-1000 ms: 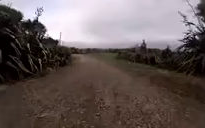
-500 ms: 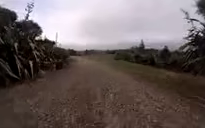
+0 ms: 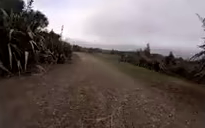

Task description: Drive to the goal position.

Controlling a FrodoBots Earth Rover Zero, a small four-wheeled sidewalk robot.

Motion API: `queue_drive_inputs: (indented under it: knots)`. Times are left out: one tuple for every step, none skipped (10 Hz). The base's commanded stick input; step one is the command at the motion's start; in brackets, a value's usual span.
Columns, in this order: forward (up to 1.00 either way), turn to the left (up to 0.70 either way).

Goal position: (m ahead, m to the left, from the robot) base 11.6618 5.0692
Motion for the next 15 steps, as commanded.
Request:
queue_drive_inputs:
  knots:
    - [0.85,-0.33]
    - [0.85,-0.33]
    - [0.85,-0.33]
    - [0.85,-0.33]
    - [0.85,-0.33]
    - [0.85,-0.02]
    - [0.85,0.0]
    - [0.85,-0.18]
    - [0.85,-0.29]
    - [0.85,-0.24]
    - [0.85,-0.12]
    - [0.85,0.0]
    - [0.85,0.0]
    - [0.85,-0.03]
    - [0.85,-0.12]
